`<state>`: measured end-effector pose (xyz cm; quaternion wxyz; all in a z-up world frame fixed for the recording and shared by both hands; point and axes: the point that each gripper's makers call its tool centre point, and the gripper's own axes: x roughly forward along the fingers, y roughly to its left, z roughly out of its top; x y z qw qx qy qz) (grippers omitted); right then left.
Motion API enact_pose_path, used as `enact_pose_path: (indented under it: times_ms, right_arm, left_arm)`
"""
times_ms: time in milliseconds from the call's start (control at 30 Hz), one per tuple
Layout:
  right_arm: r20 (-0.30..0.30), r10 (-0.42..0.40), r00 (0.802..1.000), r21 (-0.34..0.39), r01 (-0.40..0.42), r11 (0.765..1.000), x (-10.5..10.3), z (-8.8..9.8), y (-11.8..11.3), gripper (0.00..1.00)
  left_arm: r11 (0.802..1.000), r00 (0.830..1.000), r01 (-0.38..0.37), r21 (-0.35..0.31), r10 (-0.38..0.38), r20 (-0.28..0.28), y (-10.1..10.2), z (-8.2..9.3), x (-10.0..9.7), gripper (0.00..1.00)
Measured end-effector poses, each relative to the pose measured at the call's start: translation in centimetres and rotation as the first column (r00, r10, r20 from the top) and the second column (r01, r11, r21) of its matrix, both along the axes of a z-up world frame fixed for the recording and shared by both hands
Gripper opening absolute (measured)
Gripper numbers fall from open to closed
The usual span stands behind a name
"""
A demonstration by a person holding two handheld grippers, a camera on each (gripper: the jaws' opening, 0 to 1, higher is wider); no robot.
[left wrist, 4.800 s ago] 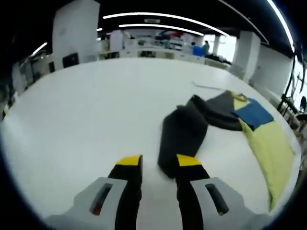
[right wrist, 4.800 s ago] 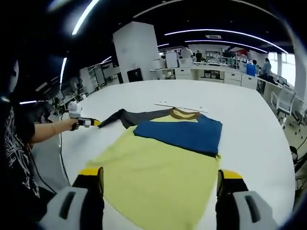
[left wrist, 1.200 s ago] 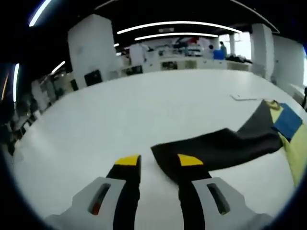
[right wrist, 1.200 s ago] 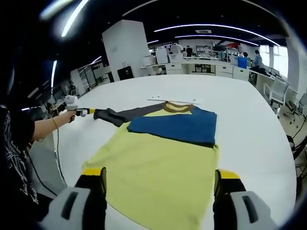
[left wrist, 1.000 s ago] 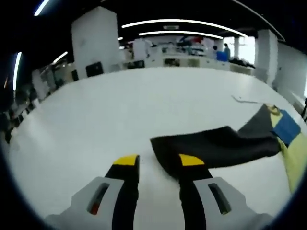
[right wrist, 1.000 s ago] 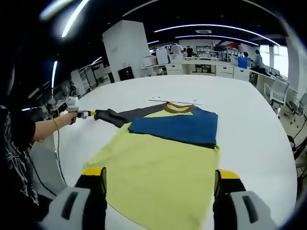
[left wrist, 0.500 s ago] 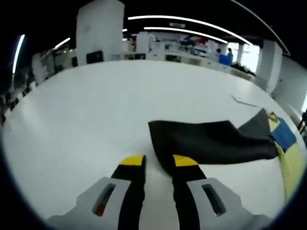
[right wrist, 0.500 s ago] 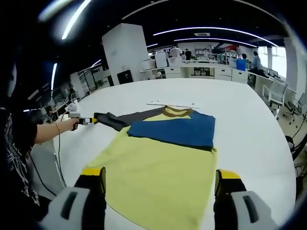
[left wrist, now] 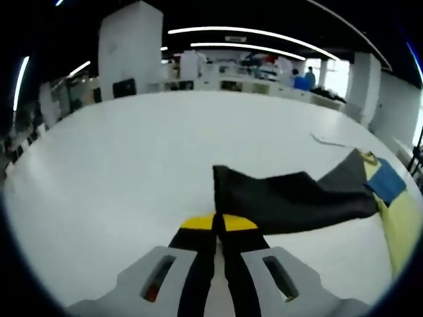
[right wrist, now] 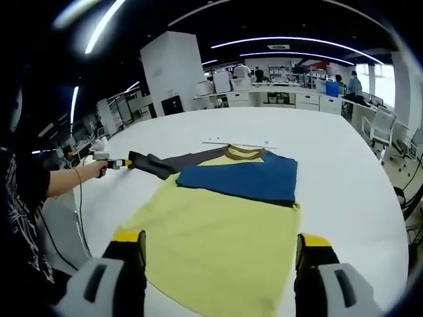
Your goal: Fold the garment on the visible template until the final outline fits inside the template.
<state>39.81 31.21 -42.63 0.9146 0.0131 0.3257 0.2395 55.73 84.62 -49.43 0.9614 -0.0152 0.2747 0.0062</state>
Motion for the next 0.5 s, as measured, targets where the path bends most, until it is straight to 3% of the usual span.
enact_pose_path:
  times_ms: [133,333,500]
  right_arm:
    - [0.01,0.012,1.0,0.005,-0.012,1.0,0.1,0.3,0.5,0.94]
    - [0.017,0.028,0.999,0.008,-0.028,1.0,-0.1,0.5,1.0,0.95]
    - [0.014,0.026,1.0,0.006,-0.026,1.0,-0.5,0.5,0.8,0.95]
  left_arm:
    - [0.999,0.999,0.034,0.015,-0.034,0.005,-0.3,1.0,-0.5,0.0]
    - [0.999,0.999,0.03,-0.036,-0.031,-0.029,-0.2,1.6,-2.4,0.0]
    - [0.997,0.996,0.017,-0.07,-0.023,-0.089,0.0,1.3,-3.5,0.0]
